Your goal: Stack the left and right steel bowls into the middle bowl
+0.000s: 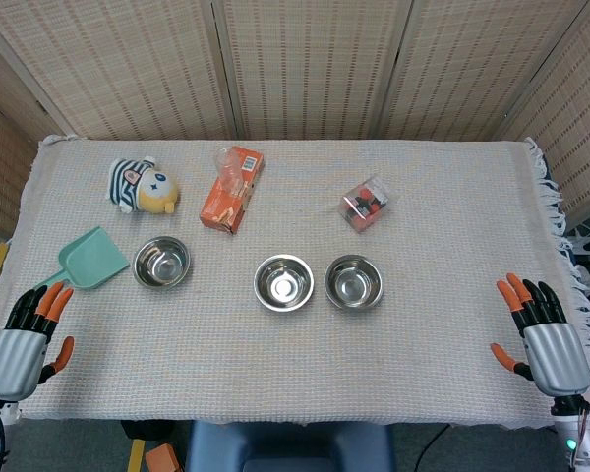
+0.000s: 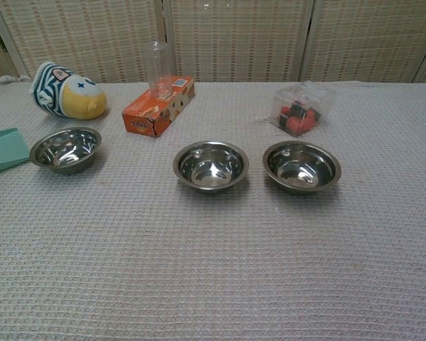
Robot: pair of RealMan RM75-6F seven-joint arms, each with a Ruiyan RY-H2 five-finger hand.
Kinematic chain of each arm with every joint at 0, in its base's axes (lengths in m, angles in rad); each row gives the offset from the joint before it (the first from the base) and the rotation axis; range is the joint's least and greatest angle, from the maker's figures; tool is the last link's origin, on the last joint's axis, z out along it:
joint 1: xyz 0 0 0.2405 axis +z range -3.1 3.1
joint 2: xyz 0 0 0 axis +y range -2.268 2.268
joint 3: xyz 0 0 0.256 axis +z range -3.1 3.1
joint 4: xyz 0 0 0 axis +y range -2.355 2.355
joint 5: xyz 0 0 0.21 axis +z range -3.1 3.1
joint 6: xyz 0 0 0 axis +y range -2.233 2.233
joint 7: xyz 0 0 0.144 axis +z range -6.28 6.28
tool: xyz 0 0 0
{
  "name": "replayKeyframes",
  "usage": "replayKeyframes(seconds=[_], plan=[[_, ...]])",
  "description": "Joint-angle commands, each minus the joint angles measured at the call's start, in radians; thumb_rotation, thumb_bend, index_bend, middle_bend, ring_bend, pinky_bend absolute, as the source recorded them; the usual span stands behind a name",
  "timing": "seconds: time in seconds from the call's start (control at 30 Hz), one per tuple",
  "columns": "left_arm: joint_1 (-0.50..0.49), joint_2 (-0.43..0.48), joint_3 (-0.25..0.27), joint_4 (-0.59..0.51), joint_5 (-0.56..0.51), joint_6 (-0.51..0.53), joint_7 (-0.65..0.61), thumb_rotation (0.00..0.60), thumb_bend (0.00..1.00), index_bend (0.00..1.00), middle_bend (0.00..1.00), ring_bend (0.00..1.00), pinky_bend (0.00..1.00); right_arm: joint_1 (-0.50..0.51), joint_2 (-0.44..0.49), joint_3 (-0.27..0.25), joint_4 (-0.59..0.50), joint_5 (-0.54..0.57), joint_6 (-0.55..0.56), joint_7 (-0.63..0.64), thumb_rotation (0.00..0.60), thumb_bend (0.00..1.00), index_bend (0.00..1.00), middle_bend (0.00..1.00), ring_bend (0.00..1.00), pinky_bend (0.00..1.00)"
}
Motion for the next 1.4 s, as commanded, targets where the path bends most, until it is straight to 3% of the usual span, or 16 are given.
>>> replayKeyframes(seconds=[0.03, 0.27, 0.47, 0.63, 1.03, 1.4], plan=[[-0.011, -0.019, -0.001, 0.013, -0.004, -0.016, -0.001, 0.6, 0.48, 0.0, 0.0, 0.0, 0.08, -0.008, 0.005, 0.001, -0.008, 0.0, 0.012, 0.0, 0.6, 0.1, 0.0, 0.0, 0.0, 0.0], [-0.092, -0.098, -0.024, 0.076, -0.011, -0.115, 0.042, 0.6, 0.48, 0.0, 0.0, 0.0, 0.08, -0.015, 0.008, 0.017, -0.01, 0.031, 0.019, -0.002, 0.6, 0.1, 0.0, 0.0, 0.0, 0.0], [-0.191, -0.198, -0.062, 0.169, -0.041, -0.231, 0.082, 0.6, 0.48, 0.0, 0.0, 0.0, 0.08, 0.007, -0.012, 0.037, 0.009, 0.092, -0.042, -0.024, 0.6, 0.1, 0.0, 0.0, 0.0, 0.0], [-0.261, -0.295, -0.077, 0.308, -0.069, -0.317, 0.074, 0.6, 0.48, 0.06, 0.0, 0.0, 0.07, 0.02, -0.02, 0.041, 0.012, 0.121, -0.077, -0.037, 0.6, 0.1, 0.0, 0.0, 0.0, 0.0], [-0.341, -0.482, -0.088, 0.653, -0.096, -0.346, 0.033, 0.6, 0.48, 0.24, 0.0, 0.0, 0.07, 0.021, -0.021, 0.043, 0.009, 0.138, -0.086, -0.049, 0.6, 0.1, 0.0, 0.0, 0.0, 0.0], [-0.393, -0.592, -0.072, 0.86, -0.109, -0.395, -0.049, 0.6, 0.48, 0.3, 0.0, 0.0, 0.07, 0.026, -0.019, 0.05, 0.01, 0.162, -0.1, -0.051, 0.6, 0.1, 0.0, 0.0, 0.0, 0.0]])
